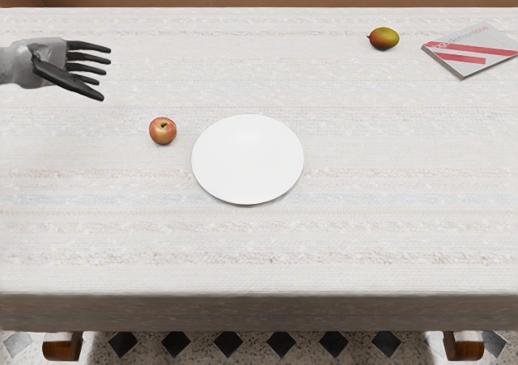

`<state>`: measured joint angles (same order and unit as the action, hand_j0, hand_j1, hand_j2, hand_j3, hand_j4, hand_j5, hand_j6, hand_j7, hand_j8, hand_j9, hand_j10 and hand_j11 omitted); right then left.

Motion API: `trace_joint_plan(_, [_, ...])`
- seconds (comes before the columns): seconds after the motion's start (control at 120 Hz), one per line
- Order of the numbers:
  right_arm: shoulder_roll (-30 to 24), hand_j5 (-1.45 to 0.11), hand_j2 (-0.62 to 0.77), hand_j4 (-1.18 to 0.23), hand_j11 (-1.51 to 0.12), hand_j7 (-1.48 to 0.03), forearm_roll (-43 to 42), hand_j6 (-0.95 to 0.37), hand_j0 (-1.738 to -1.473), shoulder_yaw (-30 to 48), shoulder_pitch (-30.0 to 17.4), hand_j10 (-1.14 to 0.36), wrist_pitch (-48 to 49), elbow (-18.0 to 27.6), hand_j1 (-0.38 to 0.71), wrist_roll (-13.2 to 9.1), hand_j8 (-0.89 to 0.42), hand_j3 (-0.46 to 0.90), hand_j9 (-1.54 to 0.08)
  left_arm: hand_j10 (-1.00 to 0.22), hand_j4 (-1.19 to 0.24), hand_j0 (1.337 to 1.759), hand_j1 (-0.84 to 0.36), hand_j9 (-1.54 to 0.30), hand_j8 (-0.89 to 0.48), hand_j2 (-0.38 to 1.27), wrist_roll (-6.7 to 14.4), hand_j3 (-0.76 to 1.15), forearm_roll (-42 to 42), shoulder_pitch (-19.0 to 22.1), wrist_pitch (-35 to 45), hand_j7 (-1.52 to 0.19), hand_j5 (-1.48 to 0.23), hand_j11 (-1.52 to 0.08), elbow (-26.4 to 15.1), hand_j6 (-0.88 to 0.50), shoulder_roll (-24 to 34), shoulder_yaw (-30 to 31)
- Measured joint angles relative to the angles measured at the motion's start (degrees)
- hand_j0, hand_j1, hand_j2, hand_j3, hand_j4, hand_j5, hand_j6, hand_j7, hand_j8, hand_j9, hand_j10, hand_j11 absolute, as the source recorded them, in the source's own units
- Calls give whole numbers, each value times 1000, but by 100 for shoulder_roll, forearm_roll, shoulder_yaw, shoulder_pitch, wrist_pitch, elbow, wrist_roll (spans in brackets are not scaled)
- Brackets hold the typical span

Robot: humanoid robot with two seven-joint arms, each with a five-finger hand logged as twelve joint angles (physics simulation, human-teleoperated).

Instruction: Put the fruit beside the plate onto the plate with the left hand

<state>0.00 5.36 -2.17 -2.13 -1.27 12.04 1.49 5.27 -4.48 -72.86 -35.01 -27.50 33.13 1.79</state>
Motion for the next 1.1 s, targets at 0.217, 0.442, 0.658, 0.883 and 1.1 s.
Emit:
trace_joint_plan(0.217, [0,-40,-6,-31,-40,-40,0,-31,-1658,-2,-7,-31,-2,0,-312,-3,-31,0,-40,-247,-248,1658,54,-321,-247,51,0,0,-153,-93,0,-321,-321,-321,-133,-248,9,1])
trace_joint_plan(0.442, [0,-40,-6,-31,-40,-40,0,-31,-1658,-3,-7,-31,-2,0,-312,-7,-31,0,-40,-247,-248,1658,54,-321,-248,50,7,0,-1605,-671,0,-321,-321,-321,-343,-248,13,-4])
trace_joint_plan(0.658, [0,-40,-6,-31,-40,-40,0,-31,-1658,-3,-7,-31,-3,0,-312,-7,-31,0,-40,-248,-249,1658,54,-321,-248,51,4,0,-3314,-631,0,-321,-321,-321,-1775,-249,99,12])
trace_joint_plan(0.883, [0,-40,-6,-31,-40,-40,0,-31,-1658,-3,-7,-31,-2,0,-312,-7,-31,0,-40,-248,-249,1658,54,-321,-249,51,-7,0,-4525,-953,1069,-321,-321,-321,-2622,-250,97,597])
trace_joint_plan(1.1, [0,-40,-6,-31,-40,-40,0,-31,-1658,-3,-7,-31,-2,0,-312,-6,-31,0,-40,-249,-249,1658,55,-321,-250,51,-14,0,-4725,-1747,2784,-321,-321,-321,-3220,-250,-174,2211])
